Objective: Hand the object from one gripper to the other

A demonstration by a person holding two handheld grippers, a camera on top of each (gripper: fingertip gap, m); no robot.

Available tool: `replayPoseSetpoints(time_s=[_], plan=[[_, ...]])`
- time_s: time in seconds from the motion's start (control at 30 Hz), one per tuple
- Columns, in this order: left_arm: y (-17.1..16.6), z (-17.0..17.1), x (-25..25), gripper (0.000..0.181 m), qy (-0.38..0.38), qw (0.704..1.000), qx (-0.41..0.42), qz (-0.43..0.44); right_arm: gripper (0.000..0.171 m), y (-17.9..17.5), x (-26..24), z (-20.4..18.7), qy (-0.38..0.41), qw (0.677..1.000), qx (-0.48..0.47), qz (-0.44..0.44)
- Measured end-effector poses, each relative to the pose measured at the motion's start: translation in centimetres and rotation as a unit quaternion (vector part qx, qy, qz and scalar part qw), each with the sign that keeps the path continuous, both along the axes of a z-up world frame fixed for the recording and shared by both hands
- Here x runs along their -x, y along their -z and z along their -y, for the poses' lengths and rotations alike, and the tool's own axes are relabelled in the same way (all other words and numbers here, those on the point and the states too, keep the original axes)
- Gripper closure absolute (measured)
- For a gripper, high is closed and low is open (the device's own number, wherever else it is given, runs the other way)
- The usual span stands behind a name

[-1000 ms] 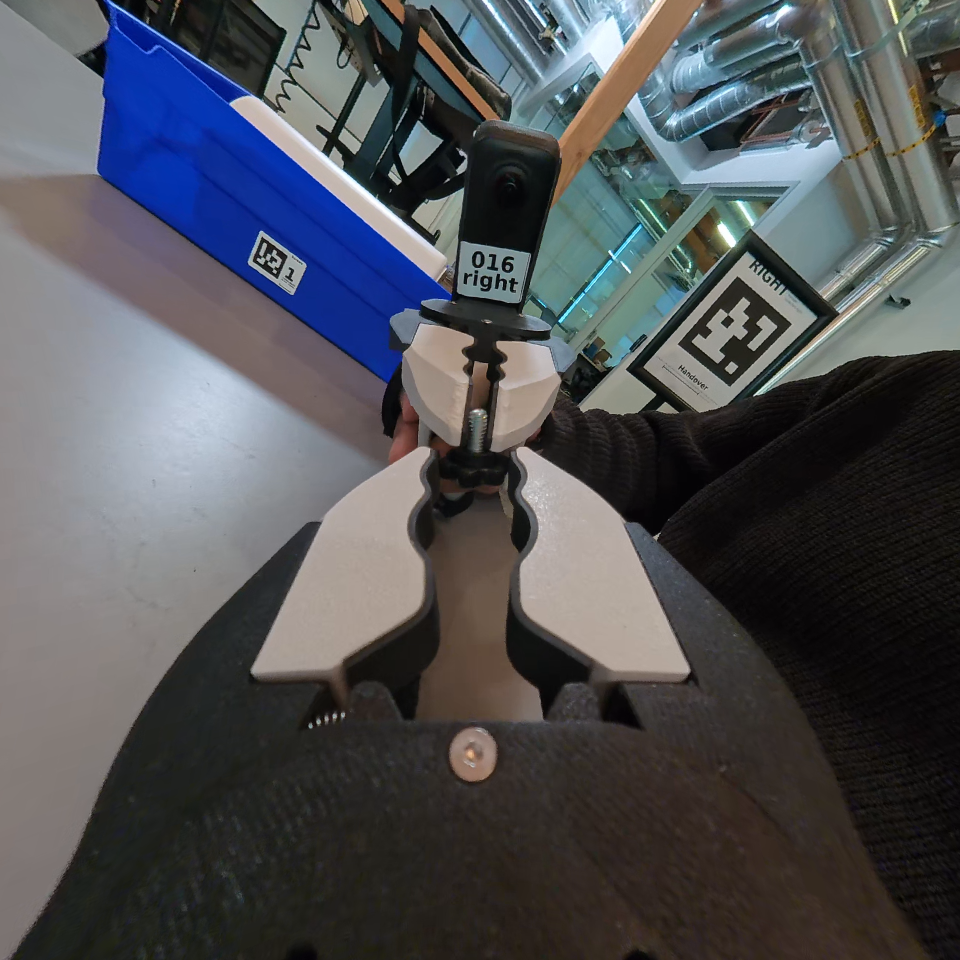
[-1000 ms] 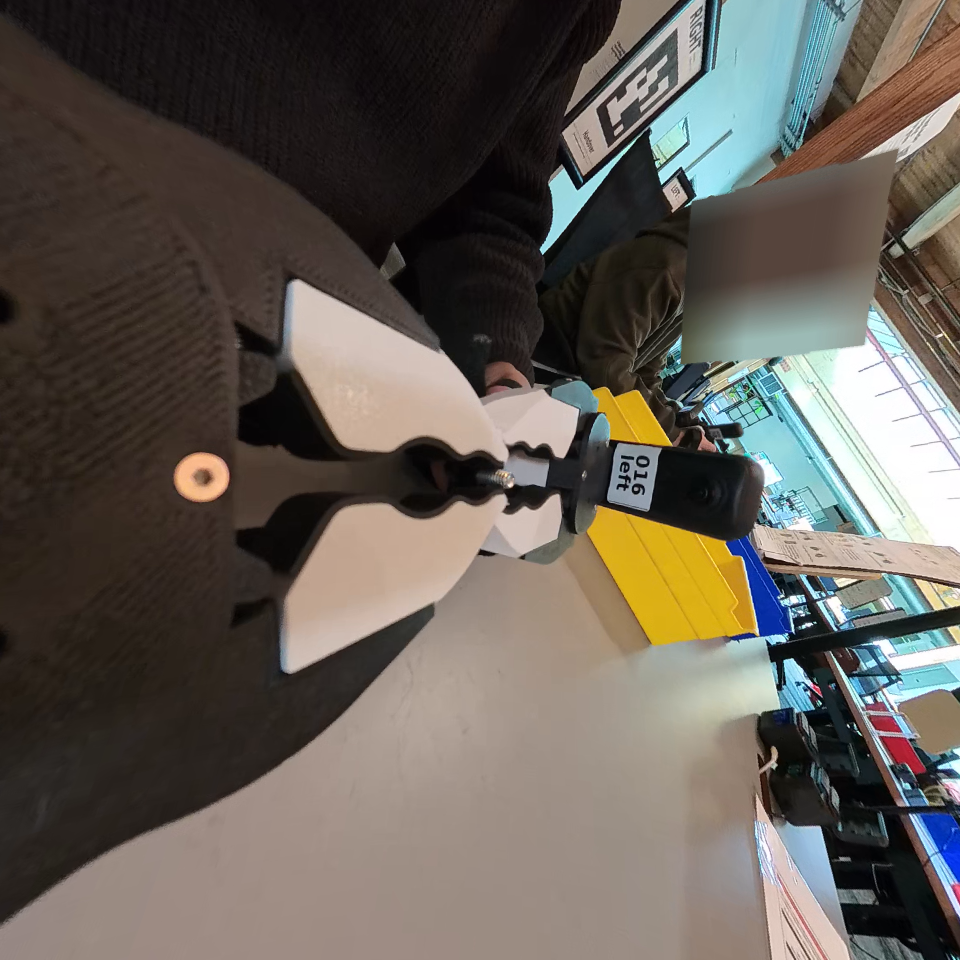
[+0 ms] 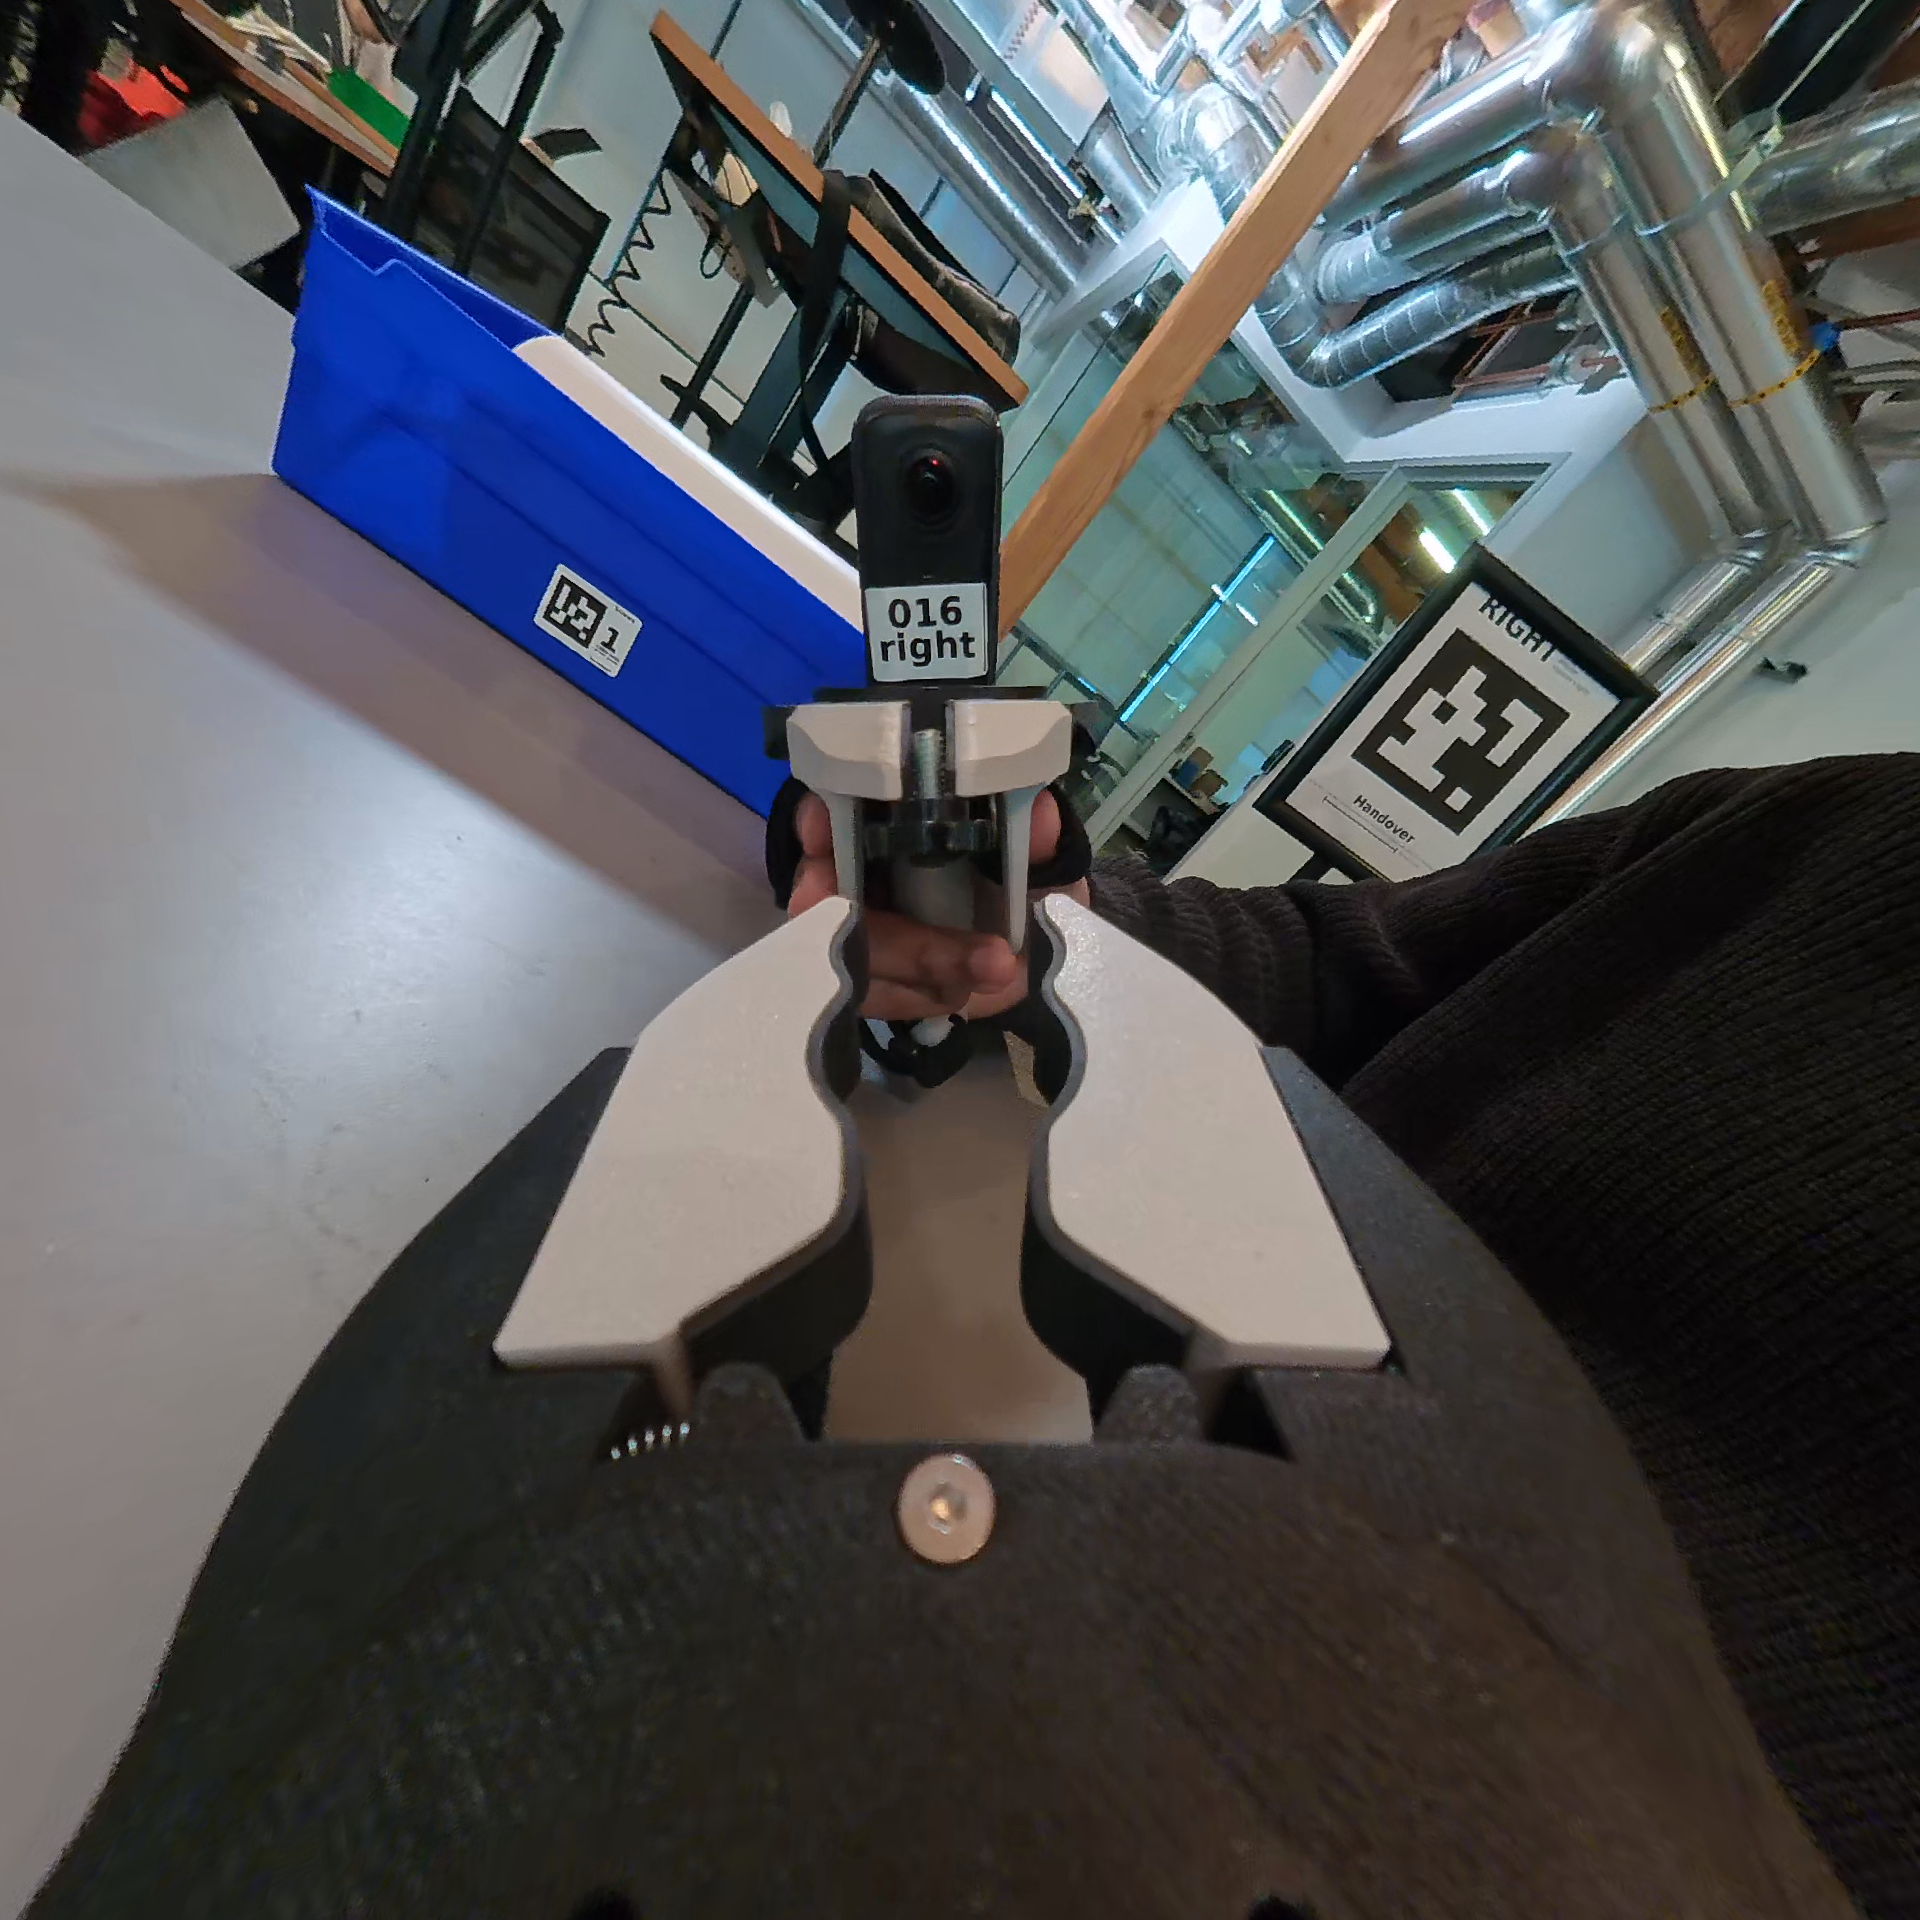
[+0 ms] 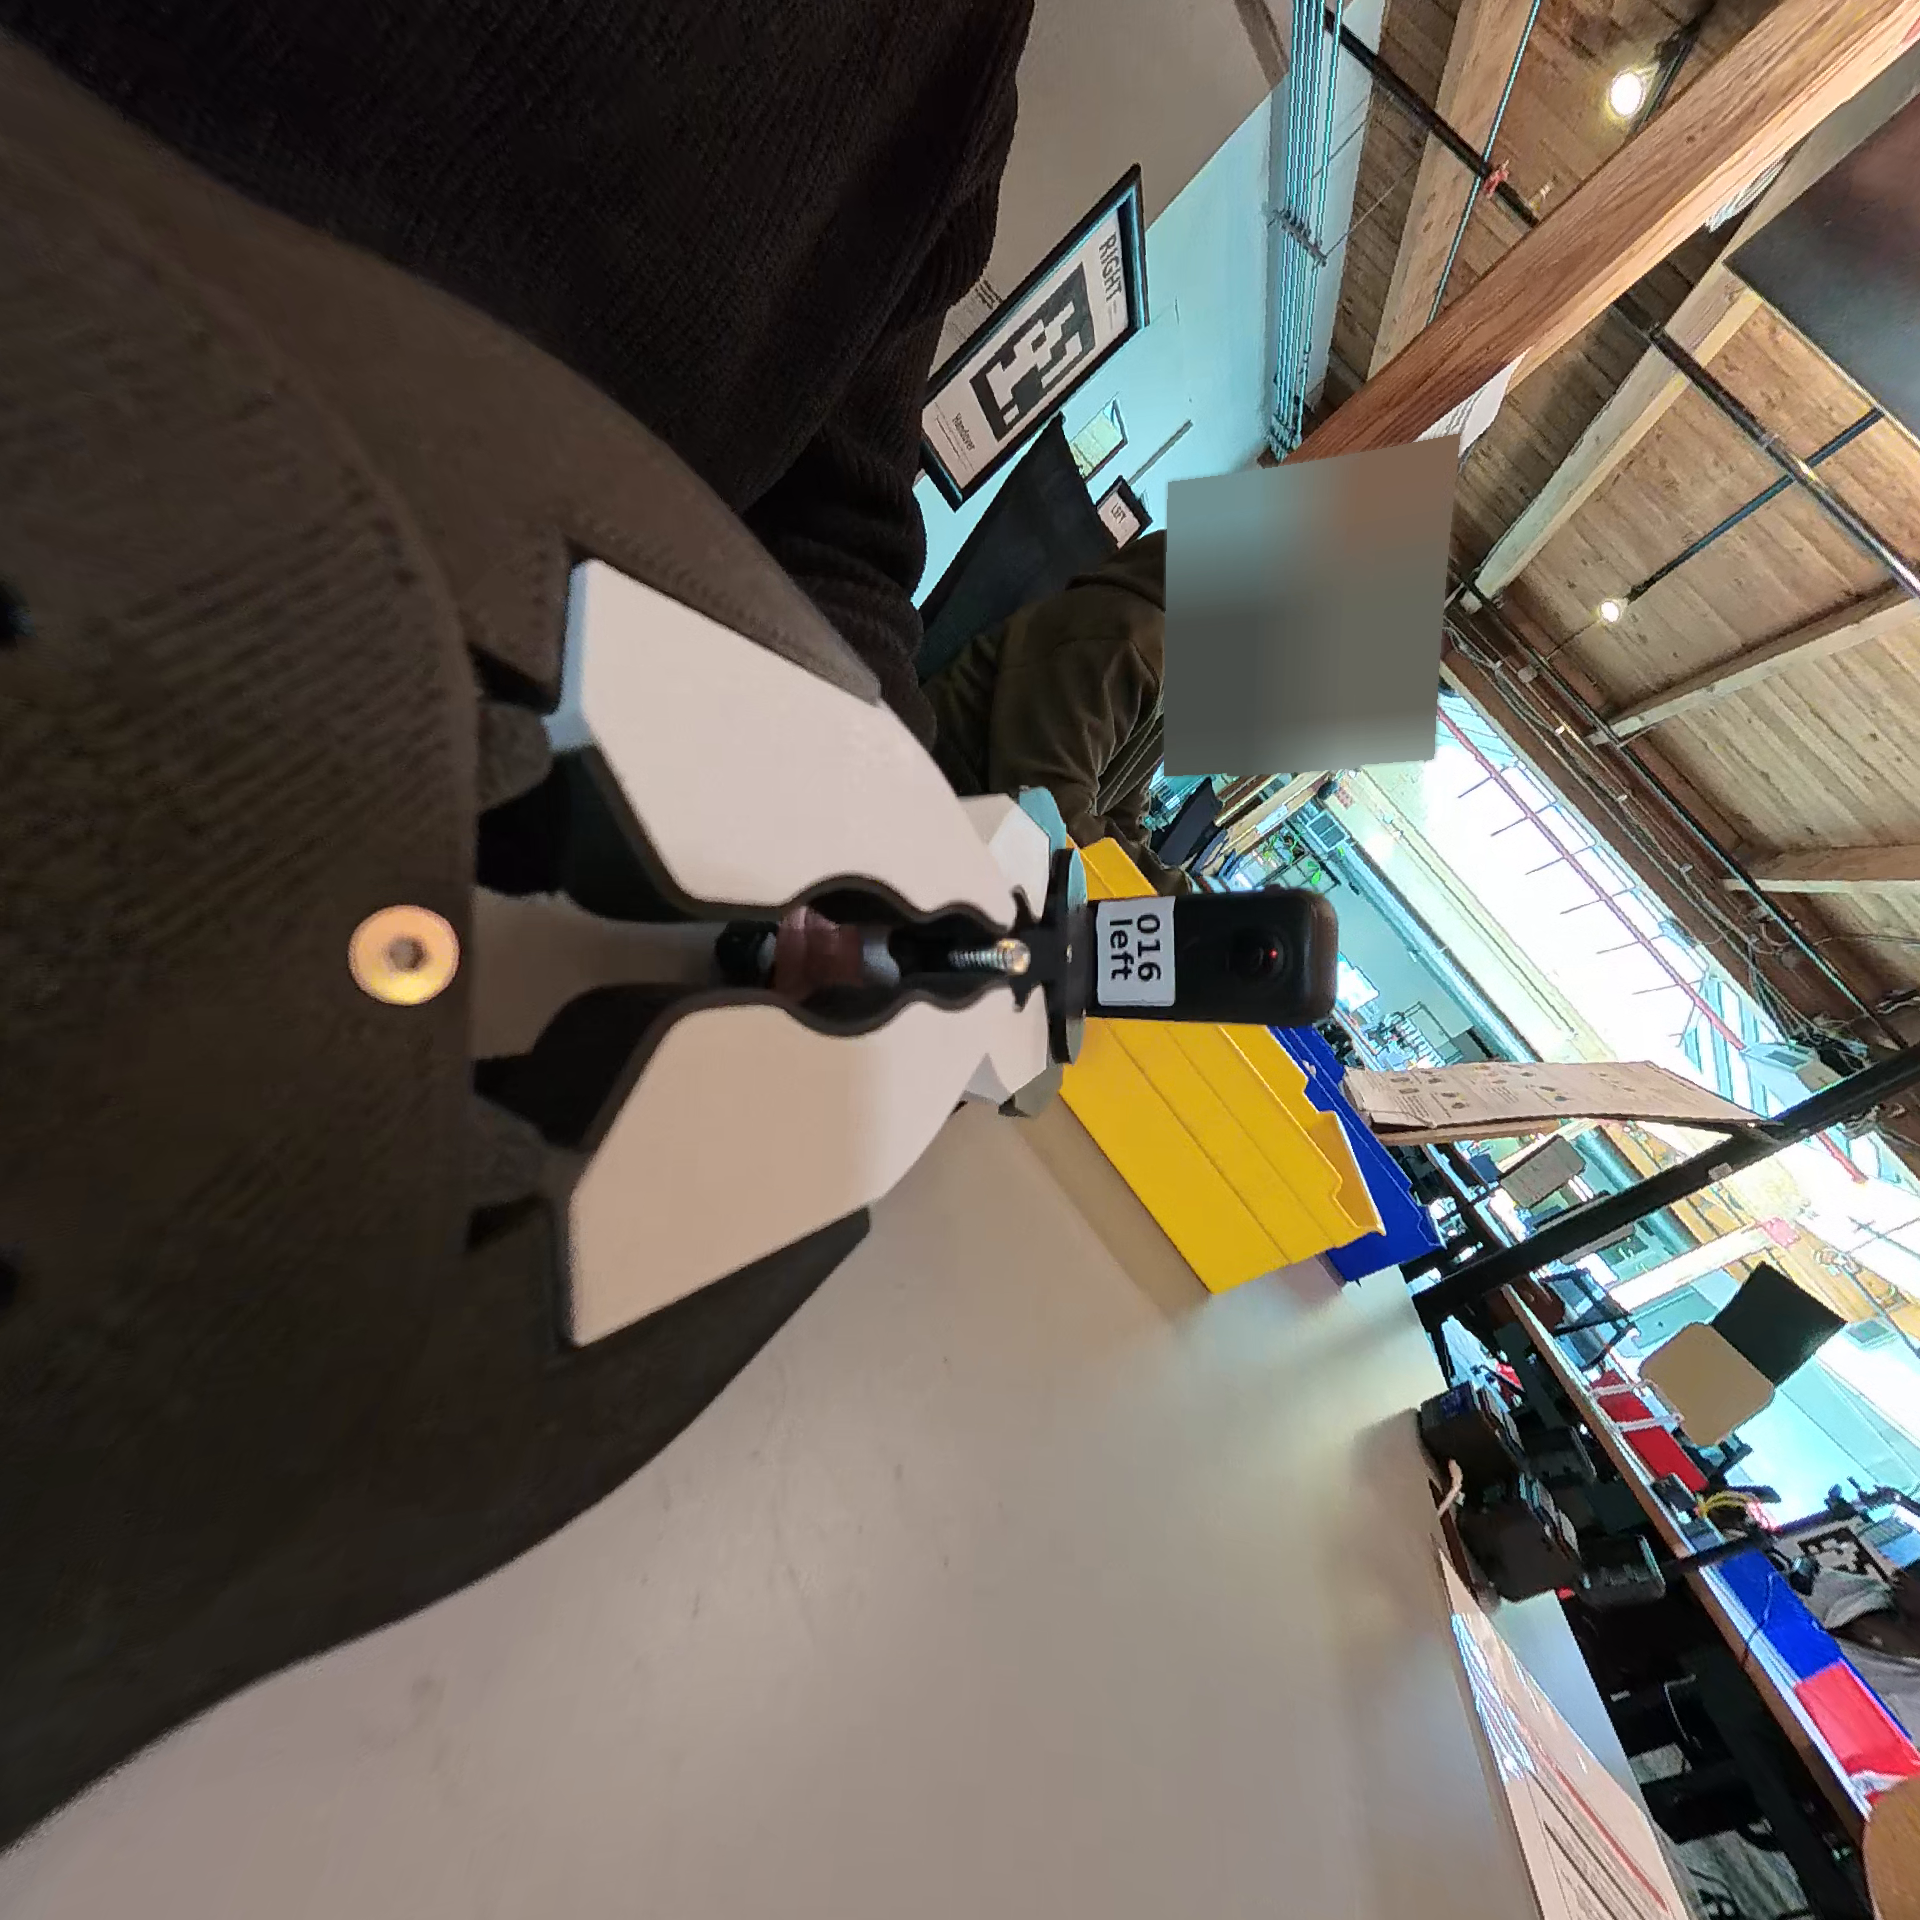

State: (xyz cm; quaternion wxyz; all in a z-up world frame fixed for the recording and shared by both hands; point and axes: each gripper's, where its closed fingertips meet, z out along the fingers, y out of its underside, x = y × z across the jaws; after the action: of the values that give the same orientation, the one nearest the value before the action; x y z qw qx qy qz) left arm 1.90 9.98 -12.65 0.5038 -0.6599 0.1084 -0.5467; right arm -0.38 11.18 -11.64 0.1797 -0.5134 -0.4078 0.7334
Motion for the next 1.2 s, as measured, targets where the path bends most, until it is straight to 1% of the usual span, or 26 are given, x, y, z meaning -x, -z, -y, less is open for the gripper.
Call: replayPoseSetpoints(time_s=[0.13, 0.27, 0.47, 0.67, 0.8, 1.13, 1.2], plan=[[0.1, 0.0, 0.0, 0.152, -0.007, 1.000, -0.007, -0.021, 0.165, 0.5, 0.2, 0.3, 0.002, 1.000, -0.023, 0.014], [0.1, 0.0, 0.1, 0.155, -0.009, 1.000, -0.008, -0.022, 0.165, 0.7, 0.3, 0.7, 0.001, 0.999, -0.046, 0.017], [0.0, -0.1, 0.4, 0.156, -0.014, 1.000, -0.008, -0.019, 0.165, 0.6, 0.2, 0.5, -0.001, 0.999, -0.031, 0.016], [0.0, -0.3, 0.9, 0.156, -0.026, 1.000, -0.005, -0.016, 0.165, 0.8, 0.3, 0.8, -0.005, 0.999, -0.043, 0.021], [0.2, -0.2, 0.7, 0.159, -0.024, 0.999, -0.008, -0.028, 0.165, 1.1, 0.4, 1.1, -0.006, 0.998, -0.059, 0.027], [0.4, -0.3, 0.9, 0.160, -0.034, 0.998, -0.004, -0.048, 0.165, 1.4, 0.5, 0.9, -0.002, 0.997, -0.061, 0.035], [0.4, -0.3, 1.0, 0.165, -0.036, 0.998, -0.004, -0.045, 0.165, 1.4, 0.5, 0.8, 0.001, 0.998, -0.060, 0.035]])
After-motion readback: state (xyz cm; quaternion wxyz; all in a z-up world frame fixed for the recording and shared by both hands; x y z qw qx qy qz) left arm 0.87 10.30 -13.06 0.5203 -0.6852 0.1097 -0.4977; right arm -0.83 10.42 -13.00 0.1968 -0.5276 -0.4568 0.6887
